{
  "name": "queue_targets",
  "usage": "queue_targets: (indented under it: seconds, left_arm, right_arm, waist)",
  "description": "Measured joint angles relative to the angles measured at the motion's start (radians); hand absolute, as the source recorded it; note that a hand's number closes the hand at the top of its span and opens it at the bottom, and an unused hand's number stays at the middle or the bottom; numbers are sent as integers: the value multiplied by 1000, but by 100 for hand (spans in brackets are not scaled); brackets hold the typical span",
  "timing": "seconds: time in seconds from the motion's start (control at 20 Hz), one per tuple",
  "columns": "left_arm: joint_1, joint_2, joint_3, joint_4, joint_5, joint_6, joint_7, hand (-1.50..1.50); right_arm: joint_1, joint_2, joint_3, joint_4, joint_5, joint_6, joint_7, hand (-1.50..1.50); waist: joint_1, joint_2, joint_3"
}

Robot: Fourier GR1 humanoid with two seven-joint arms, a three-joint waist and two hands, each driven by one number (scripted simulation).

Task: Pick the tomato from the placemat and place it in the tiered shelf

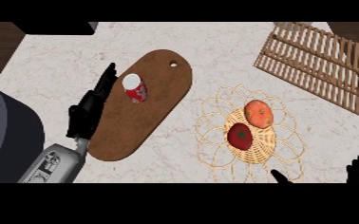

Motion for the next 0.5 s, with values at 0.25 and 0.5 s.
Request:
queue_targets:
  seconds: [0.25,0.5]
  left_arm:
    - [-7,-14,-11,-6,-10,-3,1,0]
    - [-18,-23,-15,2,-17,-7,1,0]
  right_arm:
    - [36,-108,41,-62,131,113,252,-150]
    - [31,-209,55,-123,243,282,516,-150]
  waist:
    - [18,6,-3]
    - [31,10,-5]
